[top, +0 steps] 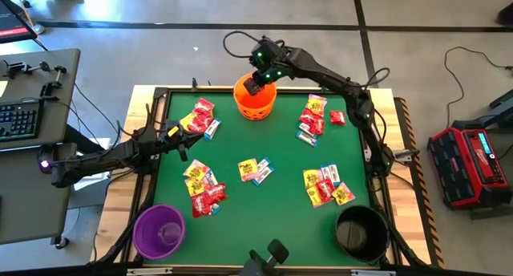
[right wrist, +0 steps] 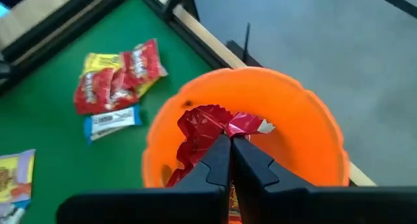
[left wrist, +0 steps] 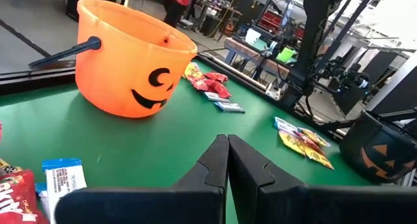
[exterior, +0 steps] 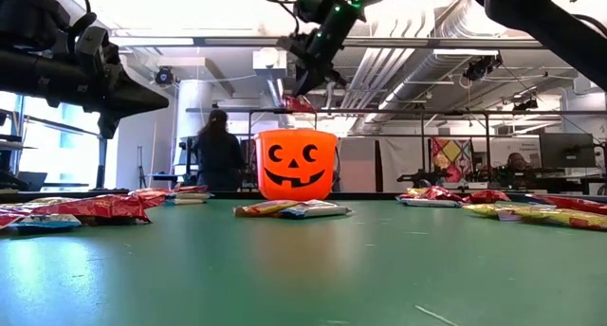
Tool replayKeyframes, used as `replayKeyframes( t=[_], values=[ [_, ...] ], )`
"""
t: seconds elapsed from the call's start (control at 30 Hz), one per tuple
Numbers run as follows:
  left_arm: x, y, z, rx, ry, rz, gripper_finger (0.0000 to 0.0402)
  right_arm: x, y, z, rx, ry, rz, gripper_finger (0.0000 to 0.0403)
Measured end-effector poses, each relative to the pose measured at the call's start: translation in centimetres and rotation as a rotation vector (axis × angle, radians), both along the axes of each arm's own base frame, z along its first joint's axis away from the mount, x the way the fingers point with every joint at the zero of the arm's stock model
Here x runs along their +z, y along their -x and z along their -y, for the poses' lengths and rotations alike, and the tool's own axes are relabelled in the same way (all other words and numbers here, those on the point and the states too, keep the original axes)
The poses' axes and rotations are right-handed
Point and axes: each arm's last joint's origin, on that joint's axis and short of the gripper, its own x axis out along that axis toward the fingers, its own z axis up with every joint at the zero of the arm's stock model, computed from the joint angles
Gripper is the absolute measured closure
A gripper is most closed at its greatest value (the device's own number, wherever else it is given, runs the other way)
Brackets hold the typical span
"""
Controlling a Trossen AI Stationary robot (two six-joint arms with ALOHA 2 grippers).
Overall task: Sort candy by brand, put in halloween buckets
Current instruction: Put the red candy into the orange bucket
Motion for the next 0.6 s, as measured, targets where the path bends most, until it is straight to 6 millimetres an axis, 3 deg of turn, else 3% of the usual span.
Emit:
replayKeyframes(
  t=[0.37, 0.6],
  values=[
    [-0.2, -0.2, 0.0, 0.002, 0.028, -0.018, 0.0401, -2.7, -0.7, 0.7, 0.010, -0.017, -0.080, 0.0402],
    [-0.4, -0.2, -0.1, 0.001, 0.030, -0.037, 0.0401, -7.8, -2.2, 1.7, 0.006, -0.073, -0.186, 0.0402]
  ],
)
